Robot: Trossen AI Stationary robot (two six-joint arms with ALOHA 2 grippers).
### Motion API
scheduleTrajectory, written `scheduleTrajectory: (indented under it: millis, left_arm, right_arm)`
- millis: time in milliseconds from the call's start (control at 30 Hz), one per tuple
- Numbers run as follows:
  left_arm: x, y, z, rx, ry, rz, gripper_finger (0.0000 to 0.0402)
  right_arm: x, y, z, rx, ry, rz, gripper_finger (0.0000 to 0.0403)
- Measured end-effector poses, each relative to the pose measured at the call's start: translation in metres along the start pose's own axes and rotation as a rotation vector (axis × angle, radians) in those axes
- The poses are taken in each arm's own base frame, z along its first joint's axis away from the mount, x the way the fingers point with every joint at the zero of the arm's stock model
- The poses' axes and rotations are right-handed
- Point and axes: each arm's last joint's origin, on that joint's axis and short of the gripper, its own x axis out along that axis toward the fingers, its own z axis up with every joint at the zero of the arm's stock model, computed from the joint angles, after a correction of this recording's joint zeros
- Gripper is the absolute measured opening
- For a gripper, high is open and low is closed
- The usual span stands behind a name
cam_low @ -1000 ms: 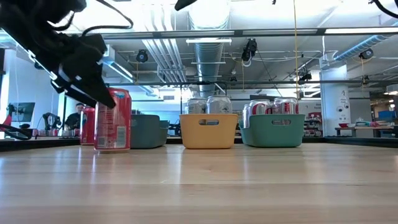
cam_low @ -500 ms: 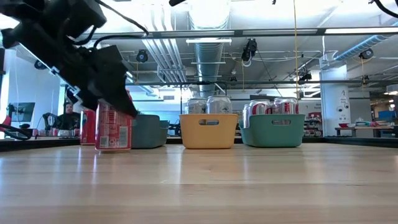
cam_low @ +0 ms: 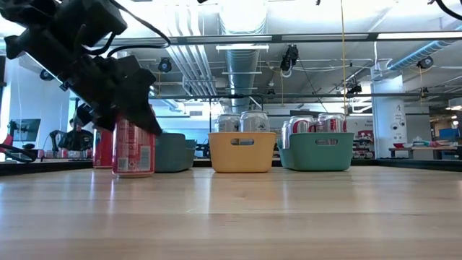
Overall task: Sort soda cans
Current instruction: Put the orange soda can into the blue bin
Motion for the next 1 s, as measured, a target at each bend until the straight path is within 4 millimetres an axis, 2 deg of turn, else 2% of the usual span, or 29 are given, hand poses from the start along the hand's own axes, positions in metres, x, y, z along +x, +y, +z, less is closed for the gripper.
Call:
scheduleTrajectory:
  millis: [100, 233, 367, 467, 567, 667, 767, 867, 1000]
  left_arm:
    - [-0.006, -0.003, 0.007, -0.004, 0.019, -0.018, 0.0281]
    - [-0.026, -0.013, 0.035, -0.027, 0.007, -0.059, 0.0281]
    - [-0.057, -0.023, 0.079, 0.025, -0.046, -0.053, 0.0282]
    - [-0.079, -0.02, 0.116, 0.098, -0.124, 0.064, 0.0283]
    - [-0.083, -0.011, 0.149, 0.157, -0.131, 0.16, 0.0283]
    - [-0.069, 0.005, 0.172, 0.142, -0.088, 0.189, 0.0283]
    - [-0.045, 0.027, 0.184, 0.072, -0.059, 0.215, 0.0284]
    - [-0.016, 0.05, 0.184, 0.008, -0.07, 0.235, 0.0284]
    - [0.023, 0.075, 0.169, -0.073, -0.075, 0.236, 0.0285]
  right_arm:
    - [-0.004, -0.003, 0.002, 0.001, 0.0, 0.001, 0.0373]
    - [-0.022, -0.015, 0.013, 0.059, -0.037, 0.017, 0.0373]
    - [-0.042, -0.028, 0.023, 0.101, -0.075, 0.028, 0.0373]
    - [-0.049, -0.033, 0.027, 0.113, -0.089, 0.032, 0.0373]
    - [-0.05, -0.034, 0.028, 0.112, -0.092, 0.032, 0.0373]
    - [-0.048, -0.033, 0.026, 0.105, -0.087, 0.031, 0.0373]
    - [-0.045, -0.029, 0.024, 0.106, -0.078, 0.03, 0.0373]
    - [-0.045, -0.024, 0.021, 0.115, -0.073, 0.038, 0.0373]
    - [-0.047, -0.02, 0.018, 0.144, -0.072, 0.048, 0.0373]
